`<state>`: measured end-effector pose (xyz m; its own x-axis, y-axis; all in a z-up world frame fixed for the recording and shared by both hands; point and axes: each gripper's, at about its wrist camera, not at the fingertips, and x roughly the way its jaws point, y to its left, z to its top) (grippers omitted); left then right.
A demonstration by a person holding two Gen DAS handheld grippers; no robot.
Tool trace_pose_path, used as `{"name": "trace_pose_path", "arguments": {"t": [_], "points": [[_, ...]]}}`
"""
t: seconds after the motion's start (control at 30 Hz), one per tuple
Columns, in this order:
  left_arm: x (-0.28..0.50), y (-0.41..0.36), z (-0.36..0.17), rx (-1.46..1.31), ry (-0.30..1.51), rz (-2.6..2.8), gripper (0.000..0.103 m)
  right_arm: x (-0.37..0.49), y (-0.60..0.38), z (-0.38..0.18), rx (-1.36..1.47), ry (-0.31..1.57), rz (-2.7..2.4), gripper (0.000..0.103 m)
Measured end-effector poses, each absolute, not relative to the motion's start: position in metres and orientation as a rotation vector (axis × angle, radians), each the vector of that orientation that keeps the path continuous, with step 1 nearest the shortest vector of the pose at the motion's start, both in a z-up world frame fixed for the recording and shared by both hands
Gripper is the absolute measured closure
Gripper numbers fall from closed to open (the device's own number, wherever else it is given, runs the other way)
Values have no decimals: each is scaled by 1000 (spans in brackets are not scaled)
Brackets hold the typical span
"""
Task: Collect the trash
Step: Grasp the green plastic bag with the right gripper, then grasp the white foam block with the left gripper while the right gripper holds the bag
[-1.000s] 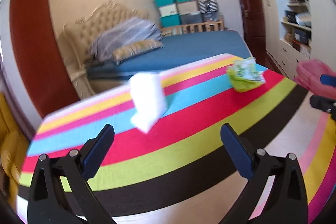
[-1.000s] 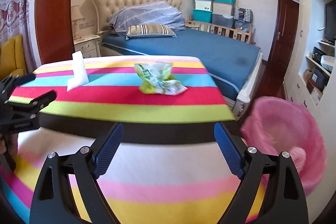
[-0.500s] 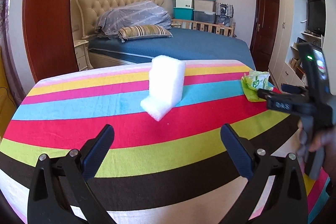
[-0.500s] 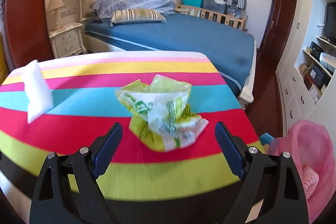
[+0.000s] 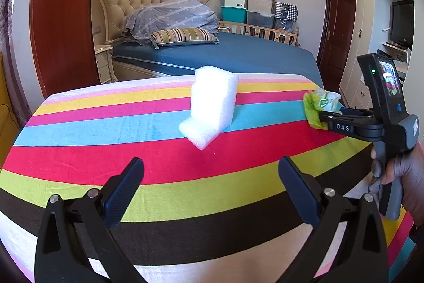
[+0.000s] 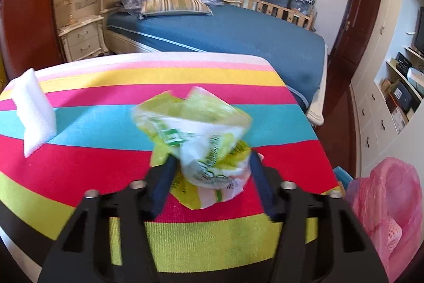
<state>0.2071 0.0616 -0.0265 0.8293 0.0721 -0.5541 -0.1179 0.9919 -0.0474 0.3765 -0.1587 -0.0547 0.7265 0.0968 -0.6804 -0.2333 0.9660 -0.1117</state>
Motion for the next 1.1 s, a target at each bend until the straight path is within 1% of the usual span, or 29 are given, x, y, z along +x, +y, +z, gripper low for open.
{"name": "trace_pose_path", "arguments": {"t": [0.07, 0.1, 0.23, 0.47, 0.7, 1.1], "points": [[207, 61, -26, -85, 585, 99, 5, 372, -156, -54, -198, 733, 196, 61], [207, 61, -26, -84, 585, 99, 5, 369, -155, -54, -195, 734, 205, 65], [205, 59, -25, -73, 576, 96, 5, 349, -150, -53, -184, 732, 236, 67], [204, 51, -26, -34, 572, 90, 5, 295, -149, -51, -148, 720, 289, 68], [210, 55, -27, -46, 585, 96, 5, 250, -154, -48, -180, 670, 283, 68], [215, 66, -34, -122, 632, 59, 5, 244, -152, -47, -207, 656, 267, 68]]}}
